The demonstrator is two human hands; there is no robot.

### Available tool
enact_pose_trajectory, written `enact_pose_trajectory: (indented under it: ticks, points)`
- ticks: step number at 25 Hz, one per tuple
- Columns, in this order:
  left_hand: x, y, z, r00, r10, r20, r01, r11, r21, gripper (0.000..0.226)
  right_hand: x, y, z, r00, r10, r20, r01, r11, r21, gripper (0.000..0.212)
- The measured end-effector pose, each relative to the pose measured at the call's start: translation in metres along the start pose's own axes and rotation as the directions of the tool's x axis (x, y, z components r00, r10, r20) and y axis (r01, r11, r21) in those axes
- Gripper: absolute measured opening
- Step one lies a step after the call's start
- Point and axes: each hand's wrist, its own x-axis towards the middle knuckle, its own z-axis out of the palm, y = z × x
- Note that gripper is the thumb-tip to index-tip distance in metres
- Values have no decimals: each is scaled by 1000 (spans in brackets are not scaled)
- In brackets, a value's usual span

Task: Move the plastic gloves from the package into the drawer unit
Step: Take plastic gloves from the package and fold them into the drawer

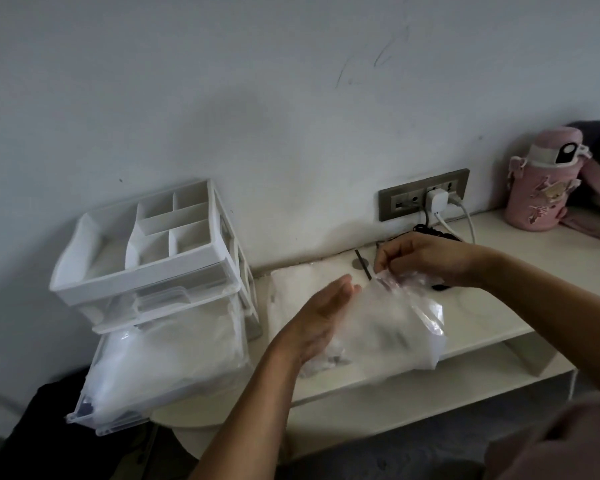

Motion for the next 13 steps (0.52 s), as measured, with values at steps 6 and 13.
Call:
enact_pose_trajectory:
  ticks: [6, 13]
  points:
    - [-6, -12, 19, 1000, 14, -18, -17, 988, -156, 58, 5, 8, -2, 975, 57, -215, -40, 996, 81, 23]
    - [-20, 20, 13, 800, 316, -510, -231, 947, 225, 11, 10, 30, -7, 955, 99, -281, -154, 971, -182, 15]
